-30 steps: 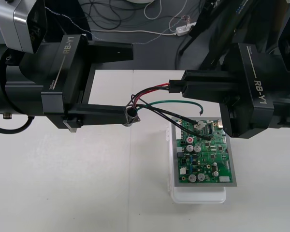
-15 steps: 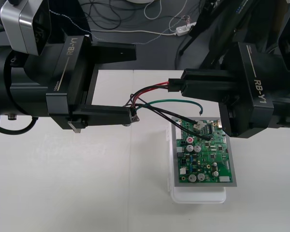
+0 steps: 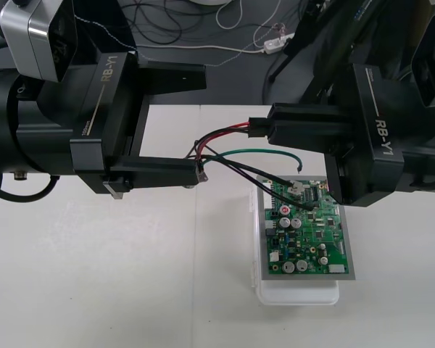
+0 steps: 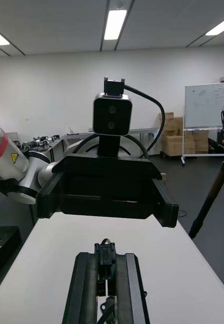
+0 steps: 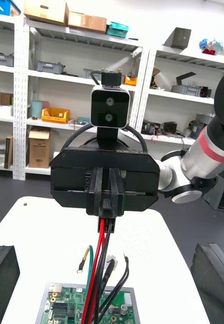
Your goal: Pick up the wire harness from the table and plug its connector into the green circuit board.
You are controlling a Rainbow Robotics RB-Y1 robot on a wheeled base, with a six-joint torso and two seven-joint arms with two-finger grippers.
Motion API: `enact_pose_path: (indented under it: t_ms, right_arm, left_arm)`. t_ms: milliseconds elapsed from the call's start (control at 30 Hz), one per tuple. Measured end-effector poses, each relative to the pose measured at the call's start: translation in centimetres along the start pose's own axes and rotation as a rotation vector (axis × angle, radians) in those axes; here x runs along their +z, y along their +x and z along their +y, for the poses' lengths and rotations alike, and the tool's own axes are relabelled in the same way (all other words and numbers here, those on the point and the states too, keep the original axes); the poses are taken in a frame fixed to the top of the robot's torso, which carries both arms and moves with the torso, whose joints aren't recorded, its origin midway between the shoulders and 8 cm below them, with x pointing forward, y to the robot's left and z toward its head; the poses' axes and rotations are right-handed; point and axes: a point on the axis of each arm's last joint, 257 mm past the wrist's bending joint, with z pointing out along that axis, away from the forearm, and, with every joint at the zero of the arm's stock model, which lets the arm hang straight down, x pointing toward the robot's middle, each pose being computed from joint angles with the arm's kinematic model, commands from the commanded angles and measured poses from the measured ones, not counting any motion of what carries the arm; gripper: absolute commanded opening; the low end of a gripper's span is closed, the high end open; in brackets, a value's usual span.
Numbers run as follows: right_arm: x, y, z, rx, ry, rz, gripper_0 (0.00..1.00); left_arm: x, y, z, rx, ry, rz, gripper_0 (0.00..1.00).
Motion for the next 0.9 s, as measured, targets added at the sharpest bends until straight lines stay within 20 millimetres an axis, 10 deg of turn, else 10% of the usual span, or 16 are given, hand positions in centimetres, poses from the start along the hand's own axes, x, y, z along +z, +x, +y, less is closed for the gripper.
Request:
enact_pose_path:
  t_ms: [900]
  right_arm:
    - [2.5,0.3,-0.4,-0.003,-0.009,0.012,0.00]
  left_arm:
    - [1.3,0.9,-0.1,-0.014,-0.003,-0.015,1.00]
